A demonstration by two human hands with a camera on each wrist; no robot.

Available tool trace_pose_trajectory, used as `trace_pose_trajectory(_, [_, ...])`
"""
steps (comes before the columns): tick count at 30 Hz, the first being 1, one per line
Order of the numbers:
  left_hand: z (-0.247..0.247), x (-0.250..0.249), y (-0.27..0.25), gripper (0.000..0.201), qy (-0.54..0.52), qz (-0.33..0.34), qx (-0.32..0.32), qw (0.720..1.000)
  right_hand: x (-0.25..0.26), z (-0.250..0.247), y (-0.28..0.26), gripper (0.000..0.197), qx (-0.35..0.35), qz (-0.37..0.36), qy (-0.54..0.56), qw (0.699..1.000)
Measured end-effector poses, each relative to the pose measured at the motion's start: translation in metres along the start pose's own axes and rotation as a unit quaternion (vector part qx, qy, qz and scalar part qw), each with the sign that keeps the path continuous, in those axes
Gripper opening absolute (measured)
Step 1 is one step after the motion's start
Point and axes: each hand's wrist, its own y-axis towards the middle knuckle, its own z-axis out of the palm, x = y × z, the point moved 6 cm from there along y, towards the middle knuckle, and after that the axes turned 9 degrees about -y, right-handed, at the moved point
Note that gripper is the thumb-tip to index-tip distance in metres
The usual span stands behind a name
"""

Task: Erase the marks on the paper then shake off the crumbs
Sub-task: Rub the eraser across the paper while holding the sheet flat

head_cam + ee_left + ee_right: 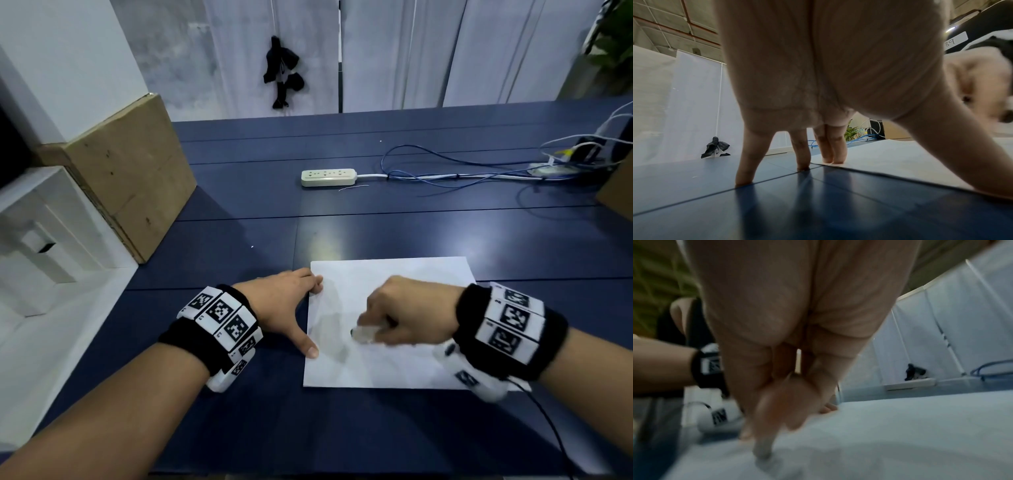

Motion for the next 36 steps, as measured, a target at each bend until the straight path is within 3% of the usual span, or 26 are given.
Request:
trace_pose_trajectory(3, [0.0, -0.001, 0.0, 0.117, 0.0, 0.004, -0.001, 1.0, 0.008, 0.009, -0.003, 0.022, 0.07, -0.021, 0.039, 0.997])
trace_pose_trajectory(6, [-0.001, -0.002, -0.001, 0.118, 0.001, 0.004, -0.003, 1.0, -0.018, -0.011, 0.015, 0.02, -0.025, 0.025, -0.023, 0.999])
trace_pose_trajectory(9, [-0.001, -0.002, -0.003, 0.117, 0.002, -0.001, -0.002, 1.0, -0.037, -0.016, 0.015, 0.049, -0.08, 0.069, -0.055, 0.993])
trace_pose_trajectory(11, [-0.001, -0.002, -0.002, 0.117, 0.001, -0.002, -0.003, 1.0, -0.02, -0.008, 0.001, 0.056, -0.057, 0.033, -0.046, 0.997])
trace_pose_trajectory(15, [-0.001, -0.002, -0.001, 0.118, 0.001, -0.001, -0.001, 1.0, 0.016, 0.012, -0.016, 0.045, 0.023, -0.054, -0.015, 0.998])
trace_pose_trajectory(18, [-0.002, -0.004, -0.002, 0.116, 0.0, -0.001, 0.0, 1.0, -0.01, -0.005, 0.003, 0.036, -0.018, -0.005, -0.066, 0.998])
trace_pose_trajectory(20, [-0.001, -0.004, -0.003, 0.116, -0.003, -0.003, 0.002, 1.0, -0.033, -0.015, 0.009, 0.048, -0.052, 0.057, -0.081, 0.994])
trace_pose_trajectory(22, [-0.001, -0.003, -0.003, 0.116, -0.004, -0.002, -0.001, 1.0, -0.038, -0.014, 0.005, 0.065, -0.07, 0.062, -0.081, 0.992])
trace_pose_trajectory(26, [-0.002, -0.004, -0.002, 0.115, 0.004, 0.0, -0.003, 1.0, 0.005, 0.008, -0.021, 0.044, 0.016, -0.04, -0.011, 0.999])
trace_pose_trajectory(28, [-0.003, -0.005, -0.002, 0.115, 0.004, -0.001, -0.002, 1.0, 0.01, 0.011, -0.02, 0.036, 0.052, -0.053, 0.002, 0.997])
trace_pose_trajectory(30, [-0.003, -0.007, -0.003, 0.114, 0.004, 0.001, -0.004, 1.0, -0.005, 0.0, -0.006, 0.034, 0.001, -0.021, -0.02, 1.0])
trace_pose_trajectory(33, [-0.003, -0.007, -0.004, 0.113, -0.006, -0.001, -0.004, 1.0, -0.034, -0.015, 0.009, 0.045, -0.075, 0.054, -0.077, 0.993])
trace_pose_trajectory(36, [-0.003, -0.006, -0.004, 0.113, -0.002, -0.001, -0.005, 1.0, -0.026, -0.006, -0.002, 0.049, -0.068, 0.035, -0.08, 0.994])
